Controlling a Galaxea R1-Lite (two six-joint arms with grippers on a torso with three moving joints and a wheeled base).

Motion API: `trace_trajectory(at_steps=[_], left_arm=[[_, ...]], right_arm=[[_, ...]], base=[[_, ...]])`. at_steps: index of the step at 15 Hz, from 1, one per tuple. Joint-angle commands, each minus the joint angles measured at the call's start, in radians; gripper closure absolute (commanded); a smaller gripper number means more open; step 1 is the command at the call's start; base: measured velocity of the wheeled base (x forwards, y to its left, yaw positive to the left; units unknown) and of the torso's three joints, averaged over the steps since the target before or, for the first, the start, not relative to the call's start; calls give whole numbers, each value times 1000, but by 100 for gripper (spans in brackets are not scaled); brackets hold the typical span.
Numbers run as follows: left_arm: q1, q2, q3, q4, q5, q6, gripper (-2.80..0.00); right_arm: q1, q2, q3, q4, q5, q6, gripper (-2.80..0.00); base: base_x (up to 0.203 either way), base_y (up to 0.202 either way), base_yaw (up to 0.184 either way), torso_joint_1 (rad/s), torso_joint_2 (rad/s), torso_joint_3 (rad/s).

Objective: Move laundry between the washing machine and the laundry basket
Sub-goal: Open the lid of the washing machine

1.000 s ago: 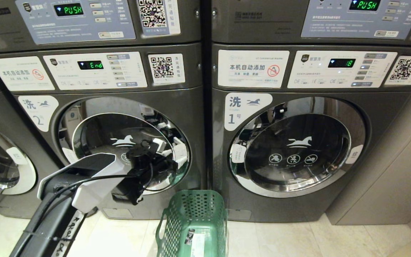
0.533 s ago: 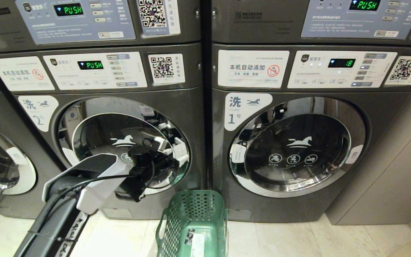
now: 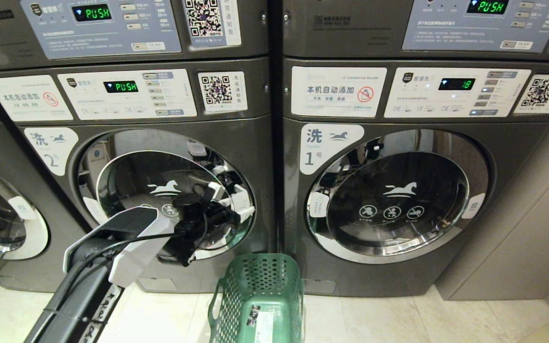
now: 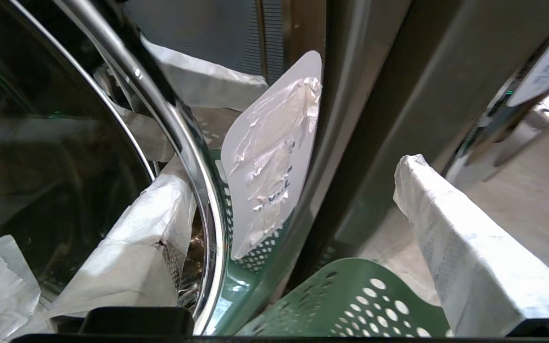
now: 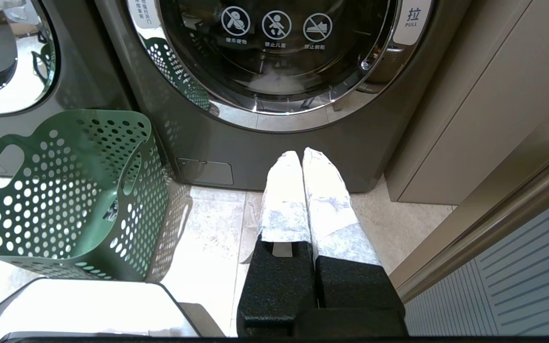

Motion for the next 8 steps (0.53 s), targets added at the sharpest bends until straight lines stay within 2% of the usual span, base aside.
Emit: trace_trajectory(at_steps=[1,8], left_arm=[[0,0,5,-6,-47,-12,-280],[-9,-17,16,-8,-98,-29,-280]], right_arm=[[1,2,0,1,0,-1,0],[1,2,0,1,0,-1,0]], base=[[0,0,0,0,0,0],[0,0,0,0,0,0]])
